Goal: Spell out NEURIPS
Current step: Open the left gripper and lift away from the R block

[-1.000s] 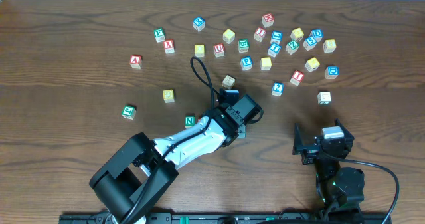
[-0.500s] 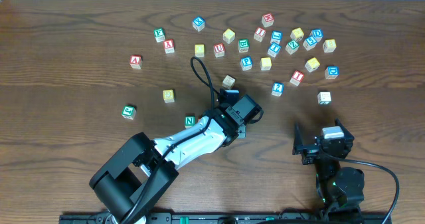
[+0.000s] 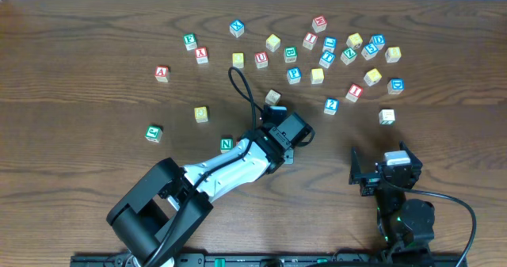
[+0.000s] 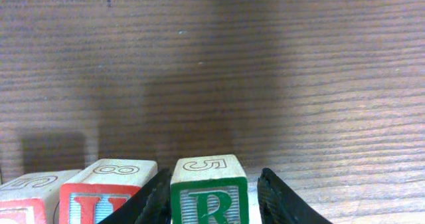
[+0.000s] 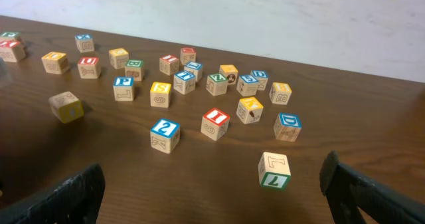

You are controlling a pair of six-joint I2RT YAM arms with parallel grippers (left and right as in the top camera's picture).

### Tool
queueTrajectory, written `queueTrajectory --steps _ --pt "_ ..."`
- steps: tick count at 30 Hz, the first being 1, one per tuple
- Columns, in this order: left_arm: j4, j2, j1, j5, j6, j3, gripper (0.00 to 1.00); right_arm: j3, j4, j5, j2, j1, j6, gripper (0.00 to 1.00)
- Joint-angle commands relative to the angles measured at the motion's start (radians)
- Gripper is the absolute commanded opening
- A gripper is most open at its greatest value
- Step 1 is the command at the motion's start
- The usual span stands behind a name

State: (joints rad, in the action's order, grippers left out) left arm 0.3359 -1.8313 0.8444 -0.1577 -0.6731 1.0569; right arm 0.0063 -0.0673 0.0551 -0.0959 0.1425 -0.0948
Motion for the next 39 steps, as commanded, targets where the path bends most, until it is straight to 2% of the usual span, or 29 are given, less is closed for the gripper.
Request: queueTrajectory --steps 1,16,39 --pt "-0.003 -0.011 -0.002 -0.027 0.026 0.002 0.41 -0.001 -0.004 -0.003 0.004 -0.005 0.004 0.99" --pt "-0.01 -0.011 -0.005 -0.062 0.045 0.021 0.4 -0.001 -0.004 -0.003 0.004 -0.005 0.004 0.99" --pt "-0.032 0.004 -0.031 -0.065 0.149 0.102 0.41 -0.001 -0.004 -0.003 0.004 -0.005 0.004 0.99"
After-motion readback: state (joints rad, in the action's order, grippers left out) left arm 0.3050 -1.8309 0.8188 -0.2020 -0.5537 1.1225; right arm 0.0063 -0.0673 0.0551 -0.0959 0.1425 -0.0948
